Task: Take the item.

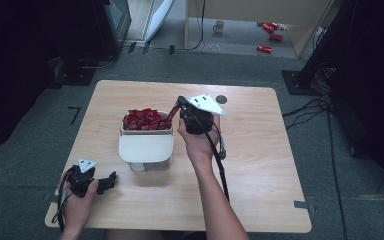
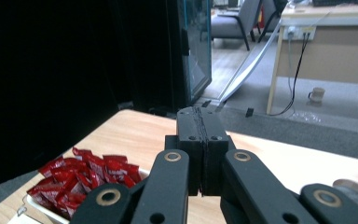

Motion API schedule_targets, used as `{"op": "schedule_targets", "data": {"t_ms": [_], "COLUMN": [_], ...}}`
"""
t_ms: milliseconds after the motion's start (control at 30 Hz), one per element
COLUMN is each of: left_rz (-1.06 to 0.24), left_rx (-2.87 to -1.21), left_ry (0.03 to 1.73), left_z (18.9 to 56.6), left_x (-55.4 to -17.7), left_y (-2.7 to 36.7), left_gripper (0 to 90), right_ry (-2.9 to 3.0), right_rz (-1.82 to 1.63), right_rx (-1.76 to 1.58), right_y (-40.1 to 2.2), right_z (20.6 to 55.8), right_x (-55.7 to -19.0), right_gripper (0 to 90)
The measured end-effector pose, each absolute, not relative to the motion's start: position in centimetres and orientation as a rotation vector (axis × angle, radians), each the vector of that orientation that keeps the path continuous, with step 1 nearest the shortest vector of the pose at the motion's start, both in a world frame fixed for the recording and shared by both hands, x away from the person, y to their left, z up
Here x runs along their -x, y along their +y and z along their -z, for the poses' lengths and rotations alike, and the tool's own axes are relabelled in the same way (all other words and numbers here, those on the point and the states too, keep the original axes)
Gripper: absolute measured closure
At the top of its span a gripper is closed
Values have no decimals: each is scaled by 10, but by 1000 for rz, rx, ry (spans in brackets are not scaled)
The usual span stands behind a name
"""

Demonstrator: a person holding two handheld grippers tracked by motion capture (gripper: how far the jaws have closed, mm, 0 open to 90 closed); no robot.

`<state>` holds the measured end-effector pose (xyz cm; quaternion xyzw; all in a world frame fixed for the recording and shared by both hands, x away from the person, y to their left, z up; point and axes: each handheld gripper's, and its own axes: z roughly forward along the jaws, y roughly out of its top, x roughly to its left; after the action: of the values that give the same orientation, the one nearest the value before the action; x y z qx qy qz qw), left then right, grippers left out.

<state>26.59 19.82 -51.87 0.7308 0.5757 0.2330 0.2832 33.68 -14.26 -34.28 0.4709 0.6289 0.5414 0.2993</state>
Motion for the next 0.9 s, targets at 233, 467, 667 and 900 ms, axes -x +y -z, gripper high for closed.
{"op": "schedule_targets", "data": {"t_ms": [233,467,667,900], "left_rz": [-624,-624,-624,-625], "left_rx": [-1956,-1956,-1956,-1955], "left_ry": [1541,1541,1541,1541], "left_z": [519,519,519,519], "left_x": [-266,-266,-266,-266], "left_y": [198,198,198,198], "left_gripper": [0,0,0,0], "right_ry": [1627,1596,1592,1611], "right_rz": [-1455,-1447,-1413,-1346], "right_rx": [-1232,-1224,-1234,-1317], "right_y": [-154,-167,-174,-182], "right_z": [327,318,322,365], "right_x": [-329,-324,-325,-339], "right_gripper": [900,900,900,900]}}
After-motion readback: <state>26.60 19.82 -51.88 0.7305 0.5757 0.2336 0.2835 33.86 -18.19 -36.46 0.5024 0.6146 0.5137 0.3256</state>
